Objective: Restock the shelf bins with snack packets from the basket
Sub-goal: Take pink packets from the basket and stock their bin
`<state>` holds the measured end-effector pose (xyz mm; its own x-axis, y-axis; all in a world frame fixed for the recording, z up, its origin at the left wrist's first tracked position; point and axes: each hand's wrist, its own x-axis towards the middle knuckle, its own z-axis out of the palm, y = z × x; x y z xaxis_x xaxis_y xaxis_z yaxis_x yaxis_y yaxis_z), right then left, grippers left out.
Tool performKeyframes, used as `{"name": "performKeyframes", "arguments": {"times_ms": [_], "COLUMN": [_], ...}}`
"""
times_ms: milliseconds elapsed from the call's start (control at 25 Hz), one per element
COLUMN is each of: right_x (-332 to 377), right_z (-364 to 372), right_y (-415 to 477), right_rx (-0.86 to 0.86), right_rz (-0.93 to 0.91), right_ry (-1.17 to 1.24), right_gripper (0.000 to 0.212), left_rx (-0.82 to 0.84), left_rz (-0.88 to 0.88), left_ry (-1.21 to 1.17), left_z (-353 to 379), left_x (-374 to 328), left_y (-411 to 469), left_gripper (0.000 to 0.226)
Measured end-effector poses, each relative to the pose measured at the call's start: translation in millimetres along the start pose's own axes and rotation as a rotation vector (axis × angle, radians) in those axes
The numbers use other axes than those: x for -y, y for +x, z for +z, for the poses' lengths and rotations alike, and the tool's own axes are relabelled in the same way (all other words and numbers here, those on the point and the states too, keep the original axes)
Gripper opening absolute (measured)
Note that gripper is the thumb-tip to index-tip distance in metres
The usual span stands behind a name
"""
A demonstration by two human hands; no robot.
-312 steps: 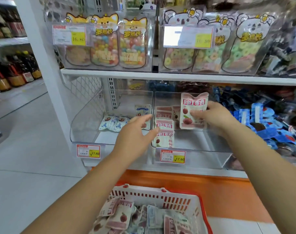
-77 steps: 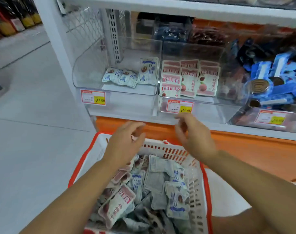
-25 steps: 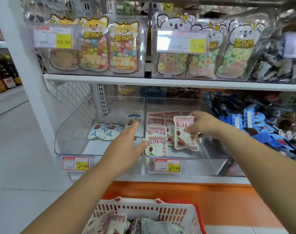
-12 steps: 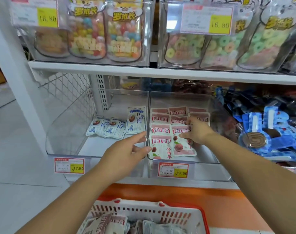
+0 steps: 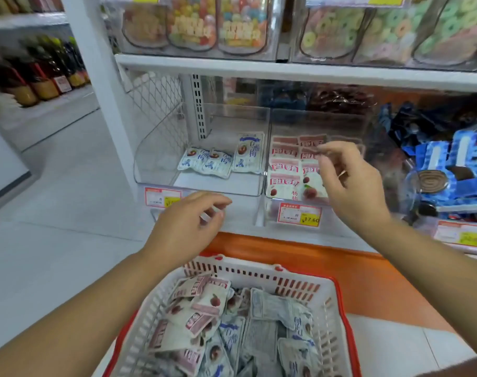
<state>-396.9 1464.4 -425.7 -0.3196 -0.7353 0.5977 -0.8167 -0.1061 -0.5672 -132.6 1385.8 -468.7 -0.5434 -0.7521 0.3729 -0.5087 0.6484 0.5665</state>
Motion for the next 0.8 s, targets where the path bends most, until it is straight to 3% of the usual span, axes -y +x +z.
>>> {"name": "performKeyframes", "arguments": {"times_ms": [80,200,280,360,480,600,800], "right_x": [15.0,22.7,16.6,8.0,0.9,-0.6,-11.2], "right_z": [17.9,65.2,105.4,147.9,195.1,214.0,214.5], "right_y": [-37.1,-95.3,-133.8,-170.0,-204.1,-214.0,-200.5], "right_rx": [0.174,0.566,0.843,1.051,1.086,1.062,1.051], "right_rz": [-0.074,-0.106,-0.046,0.089,0.228,0.086,-0.14], "right_ry": [0.017,-0.104,-0.165,-0.157,-0.208,-0.36,-0.455], "right_gripper": [0.022,0.029,0.034,0.039,0.057,0.077,0.053], "left_rx": [0.22,0.564,0.691,0.715,0.624,0.549,0.448], "left_rz": [-0.121,-0.336,-0.412,-0.465,-0.545,-0.606,-0.65], "left_ry": [0.039,0.184,0.203,0.159,0.077,-0.017,-0.117], "left_z": [6.8,22.8,32.1,39.5,50.1,59.7,61.0], "left_x": [20.7,51.3,61.8,66.9,78.7,93.7,103.0], "left_y": [-31.6,-88.5,-121.3,-144.3,-159.9,-170.6,-169.8], "left_gripper": [0.027,0.04,0.051,0.058,0.051,0.045,0.045]}}
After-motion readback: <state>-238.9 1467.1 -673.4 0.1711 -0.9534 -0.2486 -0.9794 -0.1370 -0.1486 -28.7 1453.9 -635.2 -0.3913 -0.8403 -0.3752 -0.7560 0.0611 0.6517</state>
